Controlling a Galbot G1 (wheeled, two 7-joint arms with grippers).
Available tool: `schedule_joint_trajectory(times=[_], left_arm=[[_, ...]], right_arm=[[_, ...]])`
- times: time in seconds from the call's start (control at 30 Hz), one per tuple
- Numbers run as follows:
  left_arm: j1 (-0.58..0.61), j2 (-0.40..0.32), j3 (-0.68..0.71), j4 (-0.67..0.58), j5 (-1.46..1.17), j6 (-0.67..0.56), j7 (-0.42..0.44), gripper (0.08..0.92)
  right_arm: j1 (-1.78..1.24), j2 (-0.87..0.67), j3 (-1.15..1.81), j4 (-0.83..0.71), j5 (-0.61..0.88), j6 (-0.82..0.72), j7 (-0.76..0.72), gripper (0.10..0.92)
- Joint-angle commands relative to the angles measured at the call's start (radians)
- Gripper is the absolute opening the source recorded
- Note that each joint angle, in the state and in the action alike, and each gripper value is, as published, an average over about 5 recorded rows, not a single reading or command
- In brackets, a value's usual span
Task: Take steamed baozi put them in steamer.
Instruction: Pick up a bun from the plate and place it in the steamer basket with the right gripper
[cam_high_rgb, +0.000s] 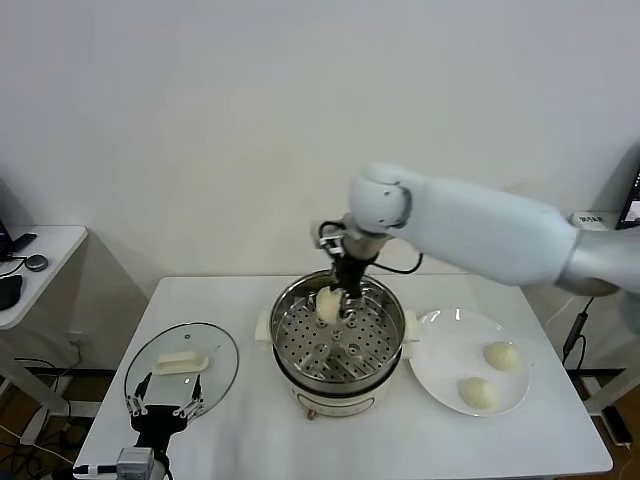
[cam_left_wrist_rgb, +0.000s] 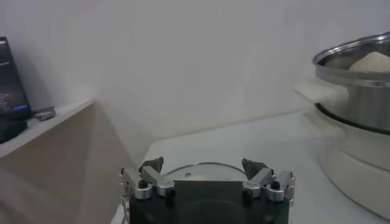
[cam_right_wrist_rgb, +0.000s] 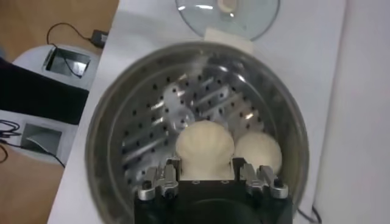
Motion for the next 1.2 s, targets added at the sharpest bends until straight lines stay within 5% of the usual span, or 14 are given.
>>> schedule_joint_trajectory(times=[0.03,0.73,1.0,1.2], left_arm=[[-0.002,-0.002,-0.001,-0.002,-0.002,0.001,0.0,0.823],[-0.003,-0.008,0.0,0.001,-0.002,0.003,0.002,0.823],[-0.004,-0.01,0.0,-0.004,-0.002,0.005,0.003,0.823],[-0.002,-0.008,0.001,-0.013,-0.005,0.007,0.007,0.823]], right_arm=[[-0.074,0.177,-0.03,-0.097,-0.017,-0.039,0.077,0.509],[-0.155,0.217,-0.001,-0.17,-0.086,-0.05,0.107,0.523],[-0.107,0.11,0.016,-0.07,-0.078,-0.04,0.085,0.712],[-0.062,-0.12,0.097,0.074,-0.085,0.003,0.024,0.817]])
